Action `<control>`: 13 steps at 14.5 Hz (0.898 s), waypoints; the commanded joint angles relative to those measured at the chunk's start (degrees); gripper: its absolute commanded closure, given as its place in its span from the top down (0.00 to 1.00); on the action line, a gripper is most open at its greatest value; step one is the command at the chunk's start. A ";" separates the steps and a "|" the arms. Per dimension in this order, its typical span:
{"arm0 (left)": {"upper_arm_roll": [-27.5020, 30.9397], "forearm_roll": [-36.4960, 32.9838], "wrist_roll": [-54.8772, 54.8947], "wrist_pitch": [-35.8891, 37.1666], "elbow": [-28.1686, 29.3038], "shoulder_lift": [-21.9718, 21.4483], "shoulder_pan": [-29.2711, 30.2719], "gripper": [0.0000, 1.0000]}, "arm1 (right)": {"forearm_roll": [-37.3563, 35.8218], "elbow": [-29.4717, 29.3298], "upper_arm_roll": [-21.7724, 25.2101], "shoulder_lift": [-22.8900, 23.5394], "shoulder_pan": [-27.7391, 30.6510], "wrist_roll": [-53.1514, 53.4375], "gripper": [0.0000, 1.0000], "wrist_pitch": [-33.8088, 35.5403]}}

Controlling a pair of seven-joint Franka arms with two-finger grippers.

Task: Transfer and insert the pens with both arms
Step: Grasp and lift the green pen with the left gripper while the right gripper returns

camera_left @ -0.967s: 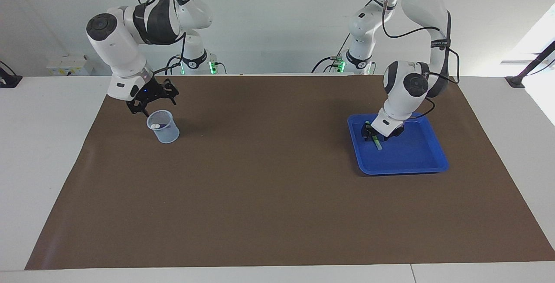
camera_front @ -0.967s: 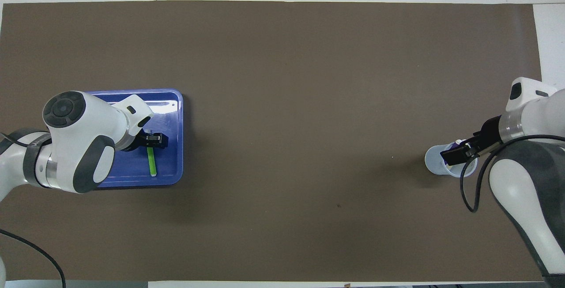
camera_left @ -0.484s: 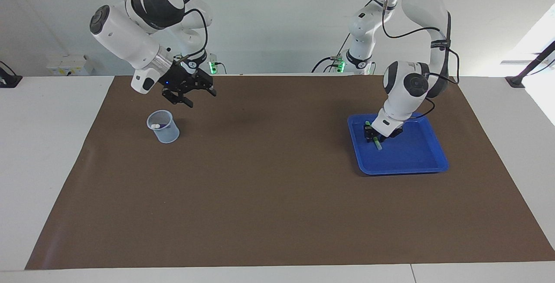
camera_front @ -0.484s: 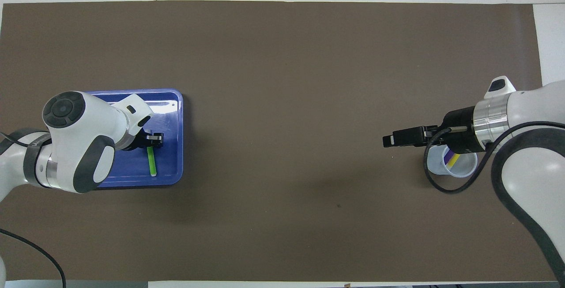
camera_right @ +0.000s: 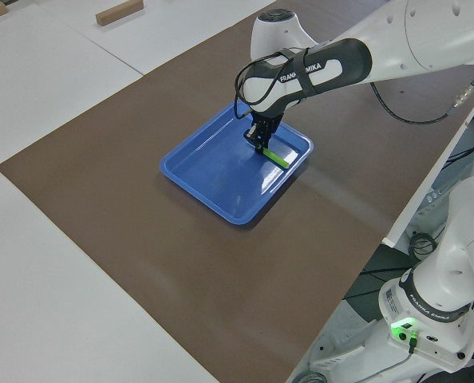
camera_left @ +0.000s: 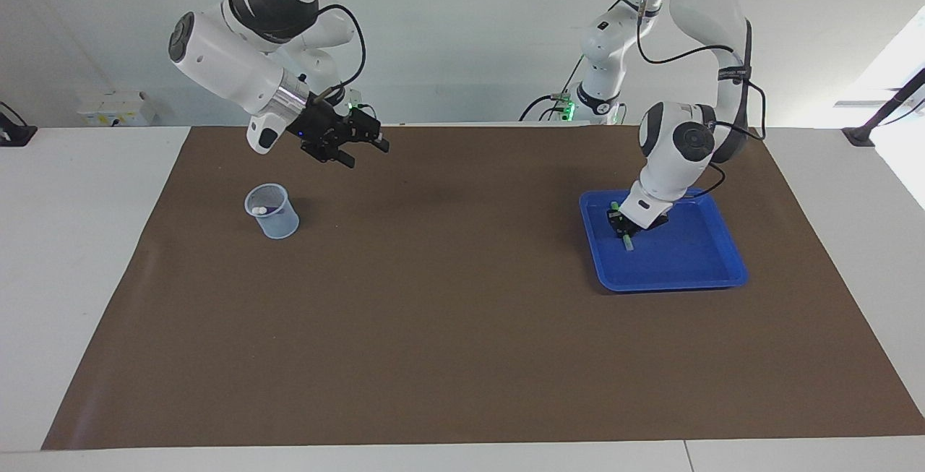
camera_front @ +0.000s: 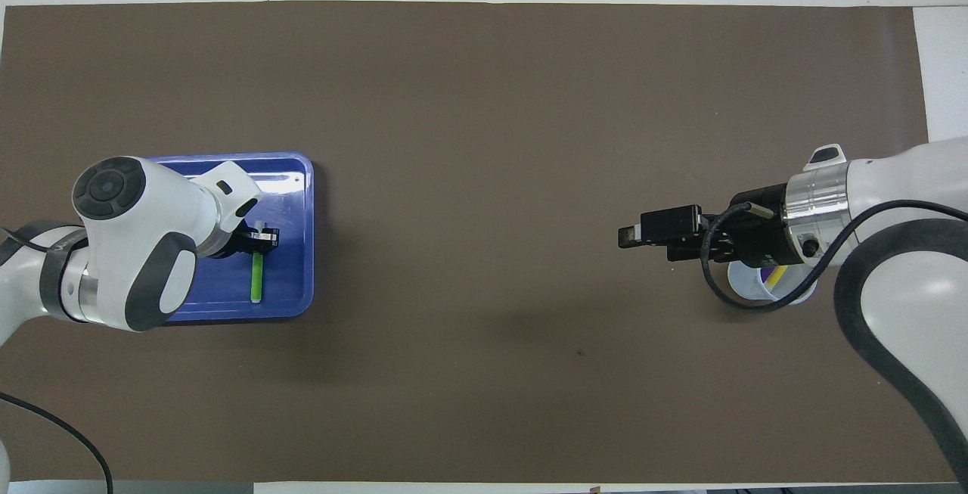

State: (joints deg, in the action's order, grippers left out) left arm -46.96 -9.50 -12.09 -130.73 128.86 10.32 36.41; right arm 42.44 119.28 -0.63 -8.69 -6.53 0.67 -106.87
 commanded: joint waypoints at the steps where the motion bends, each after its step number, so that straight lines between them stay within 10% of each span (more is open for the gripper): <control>1: 0.29 -1.57 -1.18 -1.11 0.43 0.05 0.41 0.00 | 4.57 1.04 -0.08 -0.89 0.29 1.09 1.00 0.00; 13: 0.12 1.75 -4.16 23.65 -18.62 2.42 -0.28 0.00 | 16.17 5.35 -0.08 -2.91 -6.91 6.10 1.00 -10.80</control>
State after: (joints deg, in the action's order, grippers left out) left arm -46.75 -9.00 -13.43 -112.51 115.13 10.90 37.00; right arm 55.84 123.00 -0.75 -10.01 -12.38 5.60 -115.70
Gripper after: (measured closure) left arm 0.833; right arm 0.000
